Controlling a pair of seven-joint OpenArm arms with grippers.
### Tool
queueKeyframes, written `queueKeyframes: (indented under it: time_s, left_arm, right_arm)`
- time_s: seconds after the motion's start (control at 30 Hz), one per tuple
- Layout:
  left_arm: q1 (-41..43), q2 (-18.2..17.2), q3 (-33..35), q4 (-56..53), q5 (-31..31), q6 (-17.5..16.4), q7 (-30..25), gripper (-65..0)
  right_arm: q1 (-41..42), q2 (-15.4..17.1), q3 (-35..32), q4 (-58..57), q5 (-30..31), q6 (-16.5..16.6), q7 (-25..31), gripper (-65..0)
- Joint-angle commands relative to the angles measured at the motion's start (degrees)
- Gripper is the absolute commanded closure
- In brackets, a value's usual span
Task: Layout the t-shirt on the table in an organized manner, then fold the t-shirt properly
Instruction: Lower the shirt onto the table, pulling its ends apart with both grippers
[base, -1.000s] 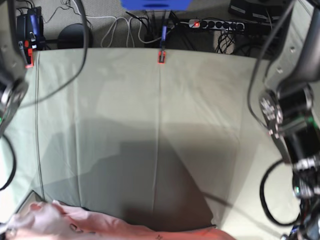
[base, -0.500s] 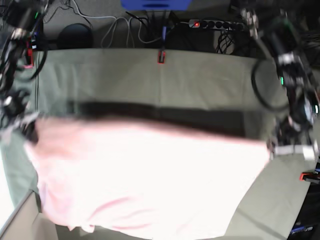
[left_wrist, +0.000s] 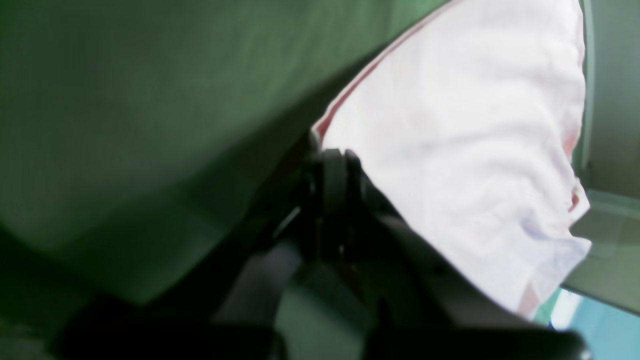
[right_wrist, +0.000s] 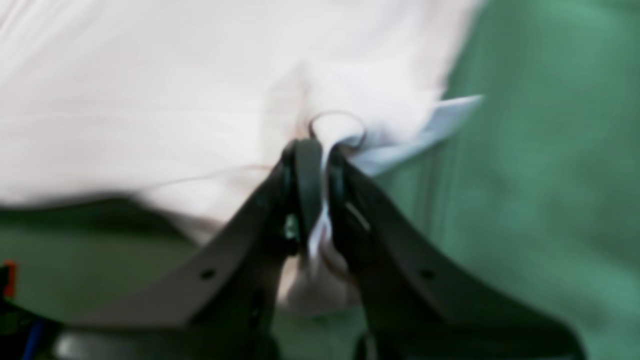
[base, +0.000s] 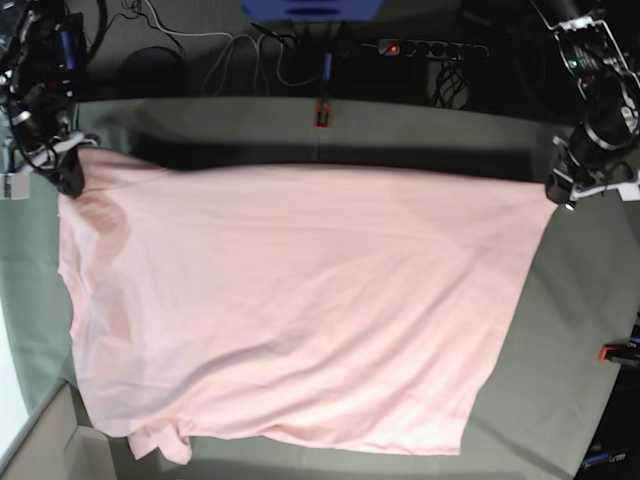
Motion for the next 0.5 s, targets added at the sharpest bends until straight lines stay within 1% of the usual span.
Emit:
queueKeyframes:
  time_s: [0.0, 0.13, 0.23, 0.33, 0.47]
  left_arm:
    - [0.8, -0.9, -0.3, 1.6, -2.9, 0.1, -0.9, -0.1]
    - [3.4, -0.8, -0.4, 6.0, -5.9, 0.1, -1.0, -0.1]
    - [3.9, -0.3, -2.4, 9.7, -6.2, 0.1, -0.7, -0.1]
    - [3.9, -0.3, -4.3, 11.0, -6.1, 0.1, -0.5, -0.1]
    - [5.6, -0.3, -5.4, 11.3, -6.0, 0.1, -0.5, -0.1]
  right_arm:
    - [-0.1, 0.7, 0.6, 1.2, 0.9, 0.0, 1.3, 0.0]
    - [-1.1, 1.2, 1.2, 4.8, 0.9, 0.0, 1.2, 0.0]
    - [-2.2, 1.1, 0.9, 10.0, 0.9, 0.0, 1.2, 0.0]
    - [-2.3, 0.9, 0.8, 13.6, 0.7, 0.0, 0.6, 0.0]
    - [-1.6, 1.3, 1.2, 13.8, 0.7, 0.0, -6.8, 0.0]
